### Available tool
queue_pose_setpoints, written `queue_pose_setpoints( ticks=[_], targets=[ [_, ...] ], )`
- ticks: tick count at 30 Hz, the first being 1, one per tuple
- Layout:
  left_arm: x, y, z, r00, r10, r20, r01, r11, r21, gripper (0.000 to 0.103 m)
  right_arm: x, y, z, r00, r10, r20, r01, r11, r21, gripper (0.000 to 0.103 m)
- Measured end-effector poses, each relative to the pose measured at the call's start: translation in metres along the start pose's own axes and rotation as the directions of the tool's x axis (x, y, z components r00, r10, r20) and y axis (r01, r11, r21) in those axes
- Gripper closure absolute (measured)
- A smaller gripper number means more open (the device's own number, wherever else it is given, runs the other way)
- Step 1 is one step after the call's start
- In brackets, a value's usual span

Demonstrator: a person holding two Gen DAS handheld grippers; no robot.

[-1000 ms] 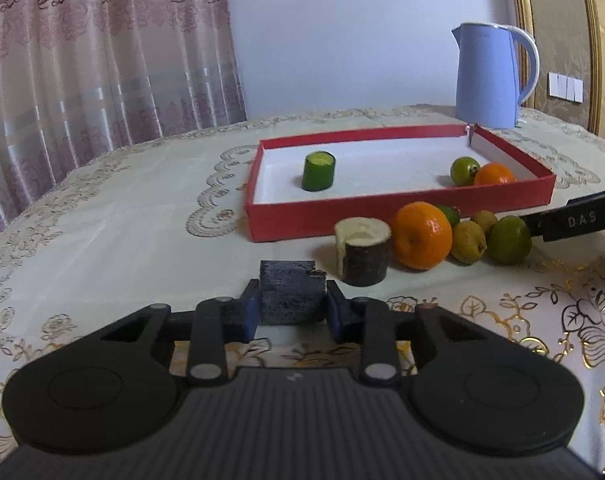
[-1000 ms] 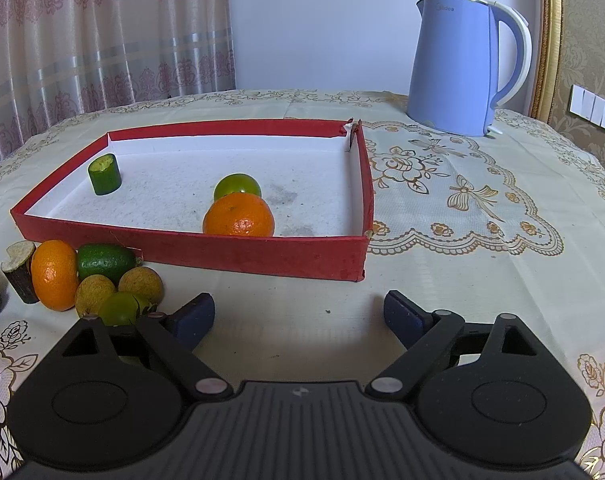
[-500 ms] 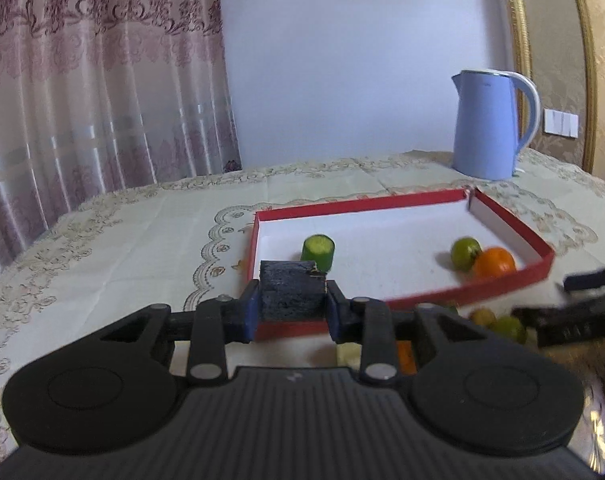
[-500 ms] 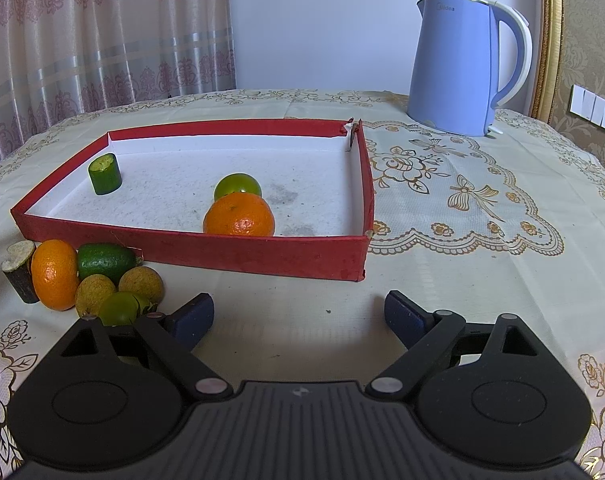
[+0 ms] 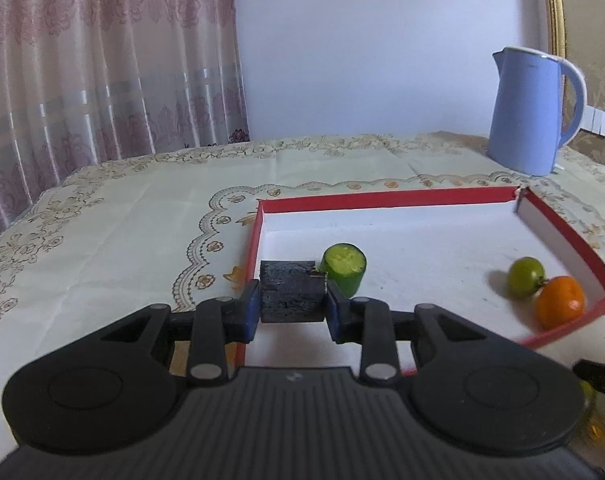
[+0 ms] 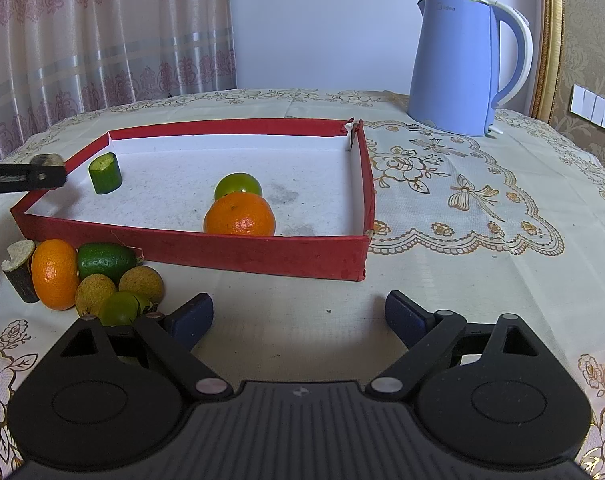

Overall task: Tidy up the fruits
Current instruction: 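Carry the dark eggplant chunk into the red tray and open the left gripper, then move the right gripper toward the large green tomato beside the tray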

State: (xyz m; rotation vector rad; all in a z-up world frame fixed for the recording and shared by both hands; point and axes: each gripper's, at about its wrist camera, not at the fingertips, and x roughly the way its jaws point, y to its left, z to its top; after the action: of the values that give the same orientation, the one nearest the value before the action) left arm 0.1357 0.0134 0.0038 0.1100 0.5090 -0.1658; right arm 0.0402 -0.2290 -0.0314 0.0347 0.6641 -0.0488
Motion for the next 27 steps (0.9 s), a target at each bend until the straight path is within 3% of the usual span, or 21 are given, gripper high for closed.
queue_pose_setpoints(
  ticks=[10, 13, 15, 18, 20, 27],
  targets=[
    [0.032, -0.007, 0.001, 0.997, -0.007, -0.08, 0.009, 1.0, 0.017, 0.073, 0.0, 0.0, 0.0, 1.0, 0.0, 0.0, 0.0, 1.0, 0.0, 0.008],
    [0.031, -0.006, -0.001, 0.997, -0.006, -0.073, 0.007, 1.0, 0.012, 0.071, 0.0, 0.0, 0.0, 1.0, 0.0, 0.0, 0.0, 1.0, 0.0, 0.008],
    [0.03, -0.006, -0.001, 0.998, -0.006, -0.065, 0.007, 1.0, 0.012, 0.066, 0.0, 0.0, 0.0, 1.0, 0.0, -0.001, 0.0, 1.0, 0.0, 0.008],
    [0.027, -0.008, -0.002, 0.998, -0.028, -0.055, 0.029, 0.999, 0.015, 0.049, 0.0, 0.0, 0.0, 1.0, 0.0, -0.001, 0.0, 1.0, 0.0, 0.008],
    [0.022, -0.01, -0.003, 0.999, -0.033, -0.04, 0.033, 0.999, 0.018, 0.03, 0.0, 0.0, 0.0, 1.0, 0.0, -0.001, 0.0, 1.0, 0.0, 0.008],
    [0.002, -0.007, -0.007, 0.998, -0.063, -0.012, 0.063, 0.998, -0.008, 0.026, 0.0, 0.0, 0.0, 1.0, 0.0, -0.001, 0.0, 1.0, 0.0, 0.007]
  ],
)
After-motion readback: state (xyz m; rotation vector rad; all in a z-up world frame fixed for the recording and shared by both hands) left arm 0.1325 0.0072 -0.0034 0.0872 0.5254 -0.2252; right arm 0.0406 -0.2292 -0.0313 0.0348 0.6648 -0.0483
